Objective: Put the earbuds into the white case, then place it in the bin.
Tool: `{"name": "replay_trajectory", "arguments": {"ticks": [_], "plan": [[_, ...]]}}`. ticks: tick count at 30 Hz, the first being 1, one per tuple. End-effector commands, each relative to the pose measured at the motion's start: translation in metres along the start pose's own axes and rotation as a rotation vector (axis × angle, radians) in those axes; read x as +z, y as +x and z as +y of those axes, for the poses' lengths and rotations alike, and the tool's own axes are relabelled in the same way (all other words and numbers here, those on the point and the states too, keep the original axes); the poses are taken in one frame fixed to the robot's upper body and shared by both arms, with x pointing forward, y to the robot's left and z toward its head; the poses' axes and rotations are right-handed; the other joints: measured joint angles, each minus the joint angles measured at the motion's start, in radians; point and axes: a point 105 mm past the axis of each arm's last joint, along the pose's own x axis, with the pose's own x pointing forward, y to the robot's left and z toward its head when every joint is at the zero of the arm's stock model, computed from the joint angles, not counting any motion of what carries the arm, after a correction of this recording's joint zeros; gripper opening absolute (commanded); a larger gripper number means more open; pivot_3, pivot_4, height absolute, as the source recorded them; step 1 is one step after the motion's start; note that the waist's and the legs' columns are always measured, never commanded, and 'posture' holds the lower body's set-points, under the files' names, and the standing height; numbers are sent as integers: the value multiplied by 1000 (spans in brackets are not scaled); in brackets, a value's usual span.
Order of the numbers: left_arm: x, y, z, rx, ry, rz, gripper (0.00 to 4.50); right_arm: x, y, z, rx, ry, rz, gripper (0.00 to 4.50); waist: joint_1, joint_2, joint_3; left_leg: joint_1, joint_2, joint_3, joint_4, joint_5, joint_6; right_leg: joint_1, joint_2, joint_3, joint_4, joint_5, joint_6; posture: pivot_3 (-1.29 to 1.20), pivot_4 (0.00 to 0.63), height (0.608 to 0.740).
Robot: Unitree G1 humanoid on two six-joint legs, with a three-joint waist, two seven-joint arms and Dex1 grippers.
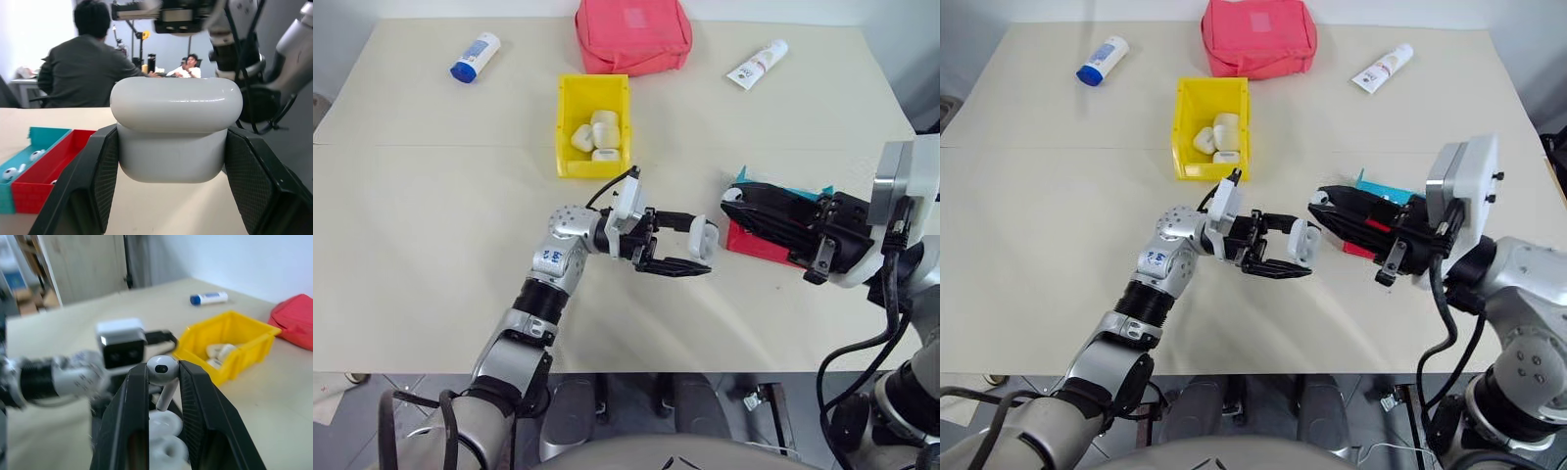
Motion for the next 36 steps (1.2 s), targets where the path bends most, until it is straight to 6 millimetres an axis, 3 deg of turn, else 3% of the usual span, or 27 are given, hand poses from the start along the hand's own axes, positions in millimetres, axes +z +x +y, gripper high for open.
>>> {"name": "replay_trajectory", "arguments": {"ticks": [1,7,18,29,36], "plan": [[22,6,4,-30,38,-72,2800,2,2,8,2,-25,-29,536,0,0,0,0,0,0,0,0,0,0,0,0,0,0,0,0,150,740],[36,7,-1,-79,40,-108,2800,-10,3,3,-20,-7,-24,536,-1,0,0,0,0,1,0,0,0,0,1,1,0,0,0,0,150,740],[39,5,-16,-150,48,-97,2800,-23,8,3,-10,-8,-19,536,1,0,0,0,0,1,0,0,0,0,2,1,0,0,0,0,150,740],[47,7,1,-77,107,-136,2800,-52,-8,9,49,-20,195,536,2,0,0,0,0,0,0,0,1,1,1,1,-2,0,0,0,150,740],[47,7,4,-63,127,-160,2800,-53,-15,3,90,-22,255,536,1,0,0,0,0,0,0,0,1,1,1,1,-3,0,0,0,150,740]]}}
